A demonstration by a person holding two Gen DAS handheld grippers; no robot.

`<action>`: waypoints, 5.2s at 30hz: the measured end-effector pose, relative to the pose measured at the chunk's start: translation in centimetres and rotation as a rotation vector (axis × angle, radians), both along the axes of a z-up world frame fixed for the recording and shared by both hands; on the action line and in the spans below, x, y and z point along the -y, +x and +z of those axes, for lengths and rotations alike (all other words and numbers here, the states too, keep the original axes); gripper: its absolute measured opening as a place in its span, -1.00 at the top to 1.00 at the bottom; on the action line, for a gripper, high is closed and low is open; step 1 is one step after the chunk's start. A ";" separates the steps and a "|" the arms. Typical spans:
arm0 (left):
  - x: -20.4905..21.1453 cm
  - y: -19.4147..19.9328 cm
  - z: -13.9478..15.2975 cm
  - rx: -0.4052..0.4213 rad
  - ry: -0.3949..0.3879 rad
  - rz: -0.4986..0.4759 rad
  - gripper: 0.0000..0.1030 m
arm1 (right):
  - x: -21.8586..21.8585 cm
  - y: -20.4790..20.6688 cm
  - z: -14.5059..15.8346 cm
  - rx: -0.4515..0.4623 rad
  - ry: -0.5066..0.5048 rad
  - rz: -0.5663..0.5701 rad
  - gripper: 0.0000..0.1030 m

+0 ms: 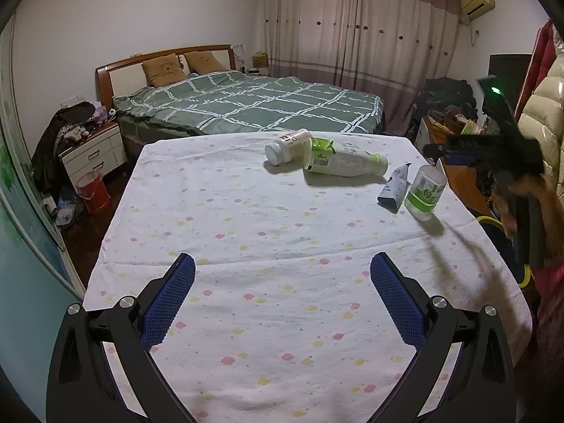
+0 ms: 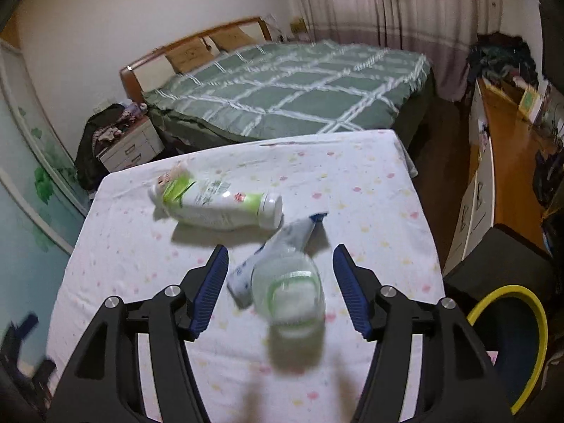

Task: Collect trash
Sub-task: 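Reach the right gripper toward the clear plastic cup and toothpaste tube, then grasp the toothpaste tube with the right gripper, then carry the toothpaste tube over the bin and open the right gripper, then grasp the clear plastic cup with the left gripper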

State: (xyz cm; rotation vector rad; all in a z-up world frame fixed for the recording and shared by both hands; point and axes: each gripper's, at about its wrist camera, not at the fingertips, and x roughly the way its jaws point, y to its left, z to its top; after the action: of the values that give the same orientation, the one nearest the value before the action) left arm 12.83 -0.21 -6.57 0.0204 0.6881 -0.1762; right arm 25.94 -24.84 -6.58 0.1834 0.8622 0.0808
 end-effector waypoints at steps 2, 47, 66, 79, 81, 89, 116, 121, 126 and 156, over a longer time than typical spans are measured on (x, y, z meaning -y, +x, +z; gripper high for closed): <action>-0.2 0.1 -0.1 -0.001 -0.004 0.004 -0.90 | 0.2 2.0 -0.3 -0.048 0.002 -0.018 -0.14; -0.7 -0.5 0.3 0.018 -0.014 0.012 -0.90 | -1.8 4.1 4.1 -0.019 0.212 0.019 0.94; 1.9 -1.0 1.7 0.049 0.001 -0.049 -0.90 | 1.5 -8.5 12.3 0.234 0.260 0.090 0.95; 9.2 0.0 2.3 0.057 0.024 -0.209 -0.91 | 19.9 -16.4 5.1 0.171 0.233 -0.326 0.95; 10.5 0.4 2.2 0.055 0.023 -0.239 -0.91 | 22.0 -17.0 3.0 0.134 0.233 -0.374 0.94; 16.3 3.0 1.6 0.048 0.053 -0.349 -0.91 | 27.2 -17.3 -3.0 0.045 0.217 -0.502 0.67; 21.3 15.1 -5.2 -0.174 0.031 -0.242 -0.91 | 24.8 -17.5 -4.0 0.055 0.212 -0.434 0.40; 22.3 16.8 -5.4 -0.173 0.040 -0.214 -0.91 | 24.8 -17.7 -4.4 0.049 0.221 -0.428 0.40; 23.1 18.1 -5.4 -0.163 0.047 -0.197 -0.91 | 25.0 -18.2 -4.4 0.050 0.219 -0.436 0.40; 27.1 15.1 -4.6 -0.138 0.094 -0.376 0.02 | 24.2 -22.7 -6.3 0.055 0.244 -0.456 0.40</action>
State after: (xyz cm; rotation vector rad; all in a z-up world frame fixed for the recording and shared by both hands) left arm 27.89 -27.33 -11.19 0.2308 0.8261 -0.5096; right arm 3.24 -49.03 -12.91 0.5991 0.7365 -0.2361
